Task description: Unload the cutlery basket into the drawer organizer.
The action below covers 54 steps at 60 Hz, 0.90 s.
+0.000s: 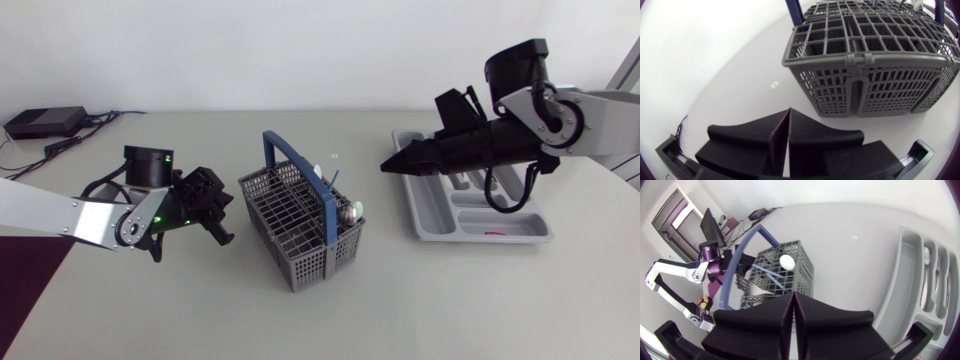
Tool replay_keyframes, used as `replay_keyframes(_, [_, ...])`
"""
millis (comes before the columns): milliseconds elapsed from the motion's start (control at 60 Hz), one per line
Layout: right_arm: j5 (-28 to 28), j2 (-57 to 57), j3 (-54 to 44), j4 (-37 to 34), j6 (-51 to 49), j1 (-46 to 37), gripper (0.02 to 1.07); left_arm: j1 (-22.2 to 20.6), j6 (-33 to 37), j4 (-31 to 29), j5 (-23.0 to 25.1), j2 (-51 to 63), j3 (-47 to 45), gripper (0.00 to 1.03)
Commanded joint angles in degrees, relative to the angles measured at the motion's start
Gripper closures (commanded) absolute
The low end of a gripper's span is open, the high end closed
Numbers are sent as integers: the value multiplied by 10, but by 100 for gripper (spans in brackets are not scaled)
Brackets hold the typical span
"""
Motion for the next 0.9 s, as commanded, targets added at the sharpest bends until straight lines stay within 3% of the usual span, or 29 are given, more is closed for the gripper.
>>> replay_keyframes(0, [13, 42, -22, 14, -14, -2, 101, 7, -6, 4, 4, 29, 27, 88])
replay_keyframes(267, [30, 101, -14, 36, -9, 48, 101, -27, -41, 4, -40, 115, 120, 88])
replay_keyframes(617, [21, 54, -58, 8, -9, 110, 101, -58, -71, -6, -63, 167, 218, 88])
replay_keyframes(883, [31, -1, -76, -7, -11, 128, 101, -87, -81, -48, -81, 191, 284, 88])
